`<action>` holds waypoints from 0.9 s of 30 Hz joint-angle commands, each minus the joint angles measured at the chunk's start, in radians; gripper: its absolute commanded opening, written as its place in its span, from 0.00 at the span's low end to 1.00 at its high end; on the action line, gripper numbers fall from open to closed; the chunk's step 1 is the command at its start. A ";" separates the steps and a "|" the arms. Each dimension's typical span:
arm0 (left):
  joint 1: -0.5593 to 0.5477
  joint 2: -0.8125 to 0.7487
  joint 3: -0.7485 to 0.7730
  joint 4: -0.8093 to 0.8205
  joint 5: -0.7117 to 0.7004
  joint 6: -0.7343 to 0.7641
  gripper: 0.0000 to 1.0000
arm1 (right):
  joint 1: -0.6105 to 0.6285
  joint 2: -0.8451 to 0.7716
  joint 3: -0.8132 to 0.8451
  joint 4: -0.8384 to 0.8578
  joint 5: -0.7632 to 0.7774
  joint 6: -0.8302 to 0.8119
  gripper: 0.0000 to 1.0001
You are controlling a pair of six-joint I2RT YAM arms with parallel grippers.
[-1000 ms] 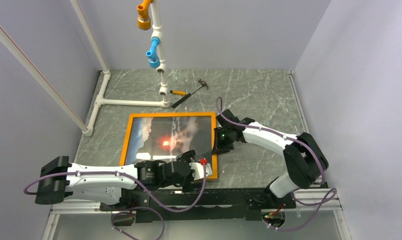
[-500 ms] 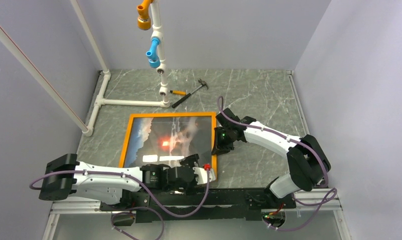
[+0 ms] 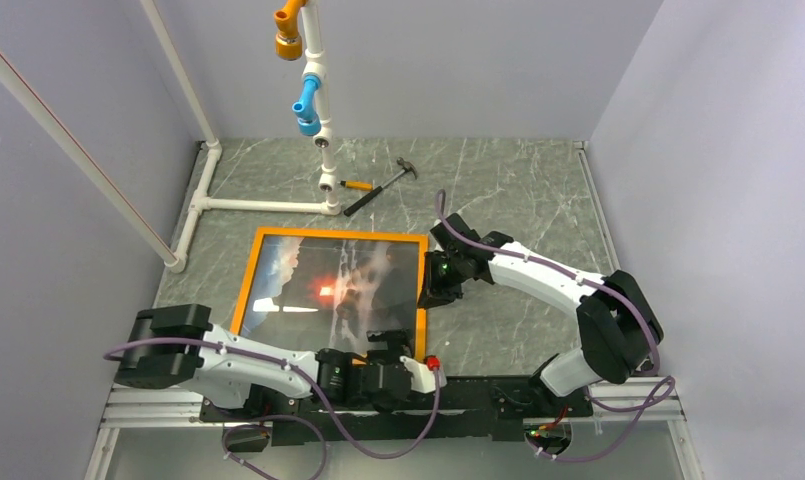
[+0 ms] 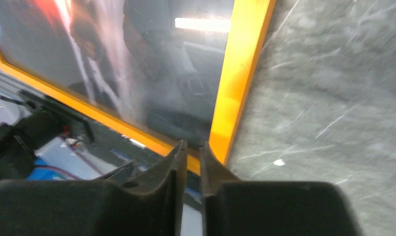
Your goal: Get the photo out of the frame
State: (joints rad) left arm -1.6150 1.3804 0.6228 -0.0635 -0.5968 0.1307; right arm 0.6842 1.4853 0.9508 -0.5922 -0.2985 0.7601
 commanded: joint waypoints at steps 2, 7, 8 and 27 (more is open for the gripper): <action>0.019 -0.135 0.020 0.040 0.058 -0.101 0.99 | 0.066 -0.040 0.016 0.006 0.165 -0.043 0.56; 0.113 -0.337 -0.046 0.030 0.240 -0.215 1.00 | 0.100 0.019 0.004 0.041 0.164 -0.013 0.59; 0.134 -0.382 -0.058 0.022 0.268 -0.226 0.99 | 0.112 0.031 0.005 0.039 0.180 0.000 0.58; 0.264 -0.665 -0.052 -0.140 0.451 -0.406 0.99 | 0.233 0.106 -0.097 0.064 0.363 0.127 0.43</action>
State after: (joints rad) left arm -1.3552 0.7231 0.5564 -0.1886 -0.1726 -0.2176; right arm 0.9043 1.5864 0.8715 -0.5426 0.0051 0.8558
